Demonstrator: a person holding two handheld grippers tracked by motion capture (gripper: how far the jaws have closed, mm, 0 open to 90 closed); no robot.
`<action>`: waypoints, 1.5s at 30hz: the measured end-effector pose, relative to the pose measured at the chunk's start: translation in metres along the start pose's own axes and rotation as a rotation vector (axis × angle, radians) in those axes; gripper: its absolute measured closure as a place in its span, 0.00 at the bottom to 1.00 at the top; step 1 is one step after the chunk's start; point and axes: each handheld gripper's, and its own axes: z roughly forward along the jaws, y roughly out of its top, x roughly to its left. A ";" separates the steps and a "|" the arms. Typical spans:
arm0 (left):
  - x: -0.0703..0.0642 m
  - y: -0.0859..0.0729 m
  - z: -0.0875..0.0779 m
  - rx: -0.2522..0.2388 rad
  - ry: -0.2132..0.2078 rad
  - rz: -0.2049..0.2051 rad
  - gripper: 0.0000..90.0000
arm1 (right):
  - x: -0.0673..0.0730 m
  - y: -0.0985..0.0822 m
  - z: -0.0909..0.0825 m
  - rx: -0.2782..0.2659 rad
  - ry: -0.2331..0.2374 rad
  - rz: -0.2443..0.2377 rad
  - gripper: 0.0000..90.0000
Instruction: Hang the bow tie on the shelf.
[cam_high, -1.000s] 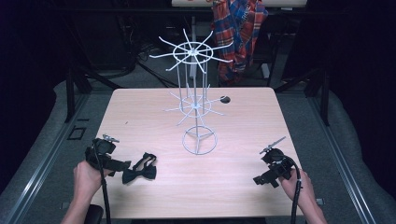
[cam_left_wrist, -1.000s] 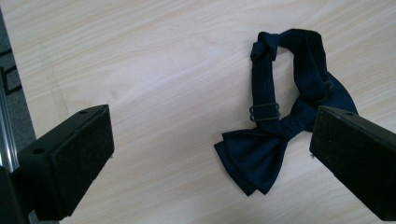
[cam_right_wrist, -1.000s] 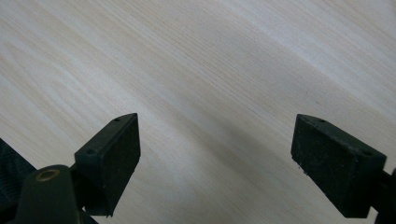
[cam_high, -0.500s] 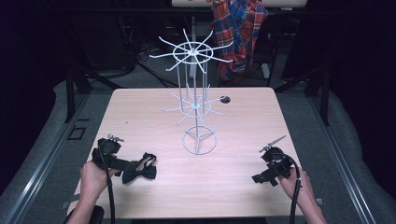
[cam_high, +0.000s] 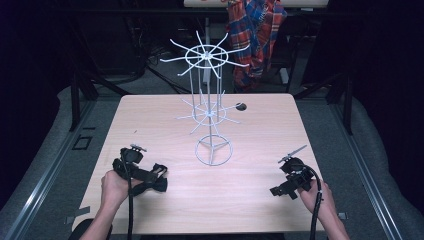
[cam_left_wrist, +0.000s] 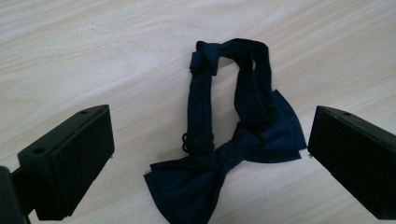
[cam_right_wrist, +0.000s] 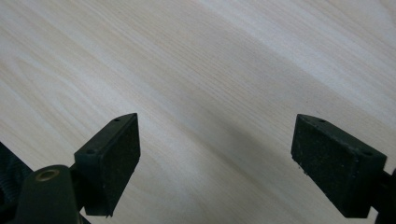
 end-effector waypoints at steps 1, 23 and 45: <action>0.001 0.001 0.003 0.008 -0.004 -0.011 0.01 | -0.001 0.000 0.000 0.008 -0.001 -0.003 0.17; 0.005 0.006 0.031 0.129 -0.049 0.002 0.58 | 0.004 0.000 -0.001 0.013 -0.005 -0.019 0.17; -0.002 0.026 0.022 0.050 -0.044 0.044 0.59 | 0.001 -0.006 -0.007 -0.002 -0.006 0.003 0.17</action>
